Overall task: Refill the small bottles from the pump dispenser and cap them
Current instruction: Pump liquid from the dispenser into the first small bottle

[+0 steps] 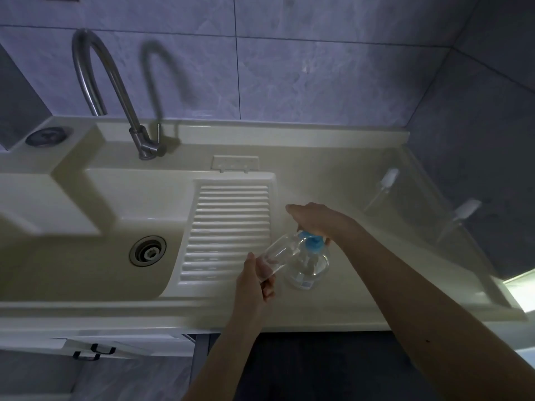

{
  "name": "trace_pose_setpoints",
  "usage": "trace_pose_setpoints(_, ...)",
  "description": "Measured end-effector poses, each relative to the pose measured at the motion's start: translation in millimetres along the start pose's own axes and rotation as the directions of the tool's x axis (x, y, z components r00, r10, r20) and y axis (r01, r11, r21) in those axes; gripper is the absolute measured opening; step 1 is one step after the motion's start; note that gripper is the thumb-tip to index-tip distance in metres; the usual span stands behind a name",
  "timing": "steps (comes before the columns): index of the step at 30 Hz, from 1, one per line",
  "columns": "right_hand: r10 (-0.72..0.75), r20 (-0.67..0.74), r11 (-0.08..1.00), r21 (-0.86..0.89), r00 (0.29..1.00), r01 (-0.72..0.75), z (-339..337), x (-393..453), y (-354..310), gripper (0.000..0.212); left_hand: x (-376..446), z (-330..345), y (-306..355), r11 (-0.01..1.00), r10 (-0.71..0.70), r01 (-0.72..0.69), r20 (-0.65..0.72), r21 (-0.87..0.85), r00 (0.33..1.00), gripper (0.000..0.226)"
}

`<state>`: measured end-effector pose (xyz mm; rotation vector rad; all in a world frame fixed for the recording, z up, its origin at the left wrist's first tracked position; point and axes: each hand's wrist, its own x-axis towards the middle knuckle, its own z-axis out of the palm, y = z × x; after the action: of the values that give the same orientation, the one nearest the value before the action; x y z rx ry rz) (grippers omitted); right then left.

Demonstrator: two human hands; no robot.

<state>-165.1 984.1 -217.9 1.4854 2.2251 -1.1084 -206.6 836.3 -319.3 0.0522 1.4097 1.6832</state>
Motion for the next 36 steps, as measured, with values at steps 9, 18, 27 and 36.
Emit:
trace_pose_setpoints(9,-0.061,-0.091,0.994,-0.099,0.994,0.052,10,11,10,0.022,-1,0,2,0.999,-0.037,0.037,-0.044,-0.003,0.998,0.04)
trace_pose_setpoints(18,0.041,0.095,0.997,0.057,0.995,-0.046,-4,-4,-5,0.065,-2,1,6,0.998,-0.038,0.037,-0.014,-0.045,0.999,0.048)
trace_pose_setpoints(27,-0.041,-0.051,0.999,0.005,0.998,0.041,6,7,9,0.044,-5,2,5,0.999,-0.039,0.039,0.014,-0.034,0.999,0.047)
trace_pose_setpoints(36,-0.046,-0.131,0.999,-0.013,0.99,0.045,14,13,11,0.046,-7,-1,2,0.997,-0.069,0.069,-0.02,-0.029,0.997,0.044)
